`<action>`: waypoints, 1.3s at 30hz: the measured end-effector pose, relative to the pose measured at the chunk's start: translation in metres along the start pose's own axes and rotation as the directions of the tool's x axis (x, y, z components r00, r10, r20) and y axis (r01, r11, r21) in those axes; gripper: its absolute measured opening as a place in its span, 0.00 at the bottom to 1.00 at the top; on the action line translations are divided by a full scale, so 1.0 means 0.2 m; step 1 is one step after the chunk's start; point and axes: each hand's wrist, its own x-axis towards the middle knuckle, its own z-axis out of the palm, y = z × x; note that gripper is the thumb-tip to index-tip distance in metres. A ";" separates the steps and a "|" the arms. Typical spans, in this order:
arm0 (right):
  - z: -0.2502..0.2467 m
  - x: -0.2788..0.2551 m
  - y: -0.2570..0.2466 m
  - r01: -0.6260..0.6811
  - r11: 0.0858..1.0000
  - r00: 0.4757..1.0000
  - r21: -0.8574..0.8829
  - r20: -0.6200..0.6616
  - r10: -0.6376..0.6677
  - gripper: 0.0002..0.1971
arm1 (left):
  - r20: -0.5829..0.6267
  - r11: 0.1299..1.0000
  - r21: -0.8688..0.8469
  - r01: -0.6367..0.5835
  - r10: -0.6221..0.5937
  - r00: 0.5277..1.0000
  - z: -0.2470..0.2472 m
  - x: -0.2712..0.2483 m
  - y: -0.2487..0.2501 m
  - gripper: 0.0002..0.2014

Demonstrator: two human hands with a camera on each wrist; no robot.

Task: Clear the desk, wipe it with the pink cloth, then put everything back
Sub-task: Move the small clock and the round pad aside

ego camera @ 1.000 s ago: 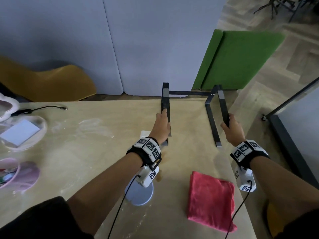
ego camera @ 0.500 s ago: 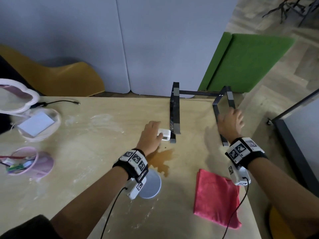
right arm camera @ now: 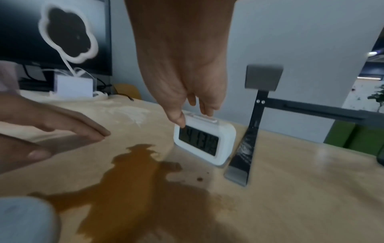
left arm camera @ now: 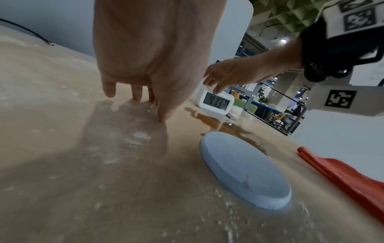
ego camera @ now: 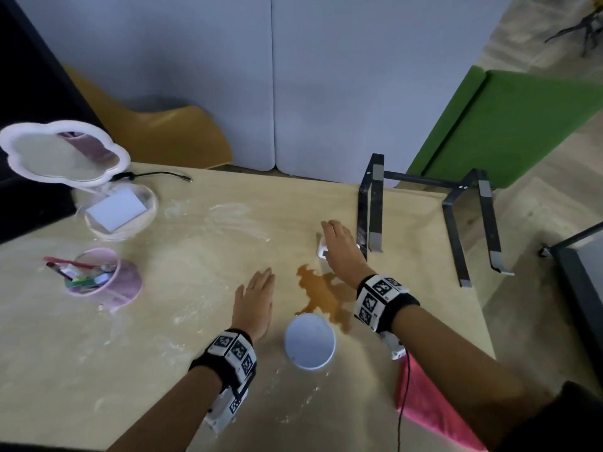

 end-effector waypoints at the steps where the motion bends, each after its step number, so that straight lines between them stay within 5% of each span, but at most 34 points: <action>1: 0.04 0.01 0.01 -0.024 0.999 0.999 -0.033 0.046 0.026 0.30 | -0.010 1.000 -0.007 0.006 -0.006 1.000 0.00 0.00 0.00 0.26; 9: 0.07 0.00 0.05 -0.118 0.970 0.982 -0.213 0.119 0.146 0.21 | -0.053 0.997 -0.045 0.058 -0.060 0.997 -0.01 0.02 0.03 0.28; 16: 0.07 -0.12 0.11 -0.062 0.980 0.998 -0.188 -0.010 0.061 0.31 | -0.053 0.996 -0.050 0.075 -0.078 0.996 -0.02 0.00 0.05 0.28; 20: 0.02 -0.23 0.24 -0.088 0.961 0.995 -0.264 0.021 0.097 0.37 | -0.059 0.995 -0.061 0.081 -0.084 0.995 -0.02 0.00 0.06 0.28; 24: -0.03 -0.30 0.41 -0.193 0.892 0.975 -0.409 0.023 0.222 0.31 | -0.057 0.995 -0.066 0.078 -0.082 0.995 -0.02 0.00 0.06 0.27; 31: -0.10 -0.35 0.69 -0.450 0.860 0.889 -0.241 -0.036 0.456 0.35 | -0.046 0.996 -0.064 0.069 -0.072 0.996 -0.02 0.01 0.04 0.24; 39: -0.06 -0.37 0.78 -0.496 0.852 0.866 -0.171 -0.022 0.500 0.33 | -0.039 0.995 -0.077 0.071 -0.074 0.997 -0.01 0.00 0.03 0.26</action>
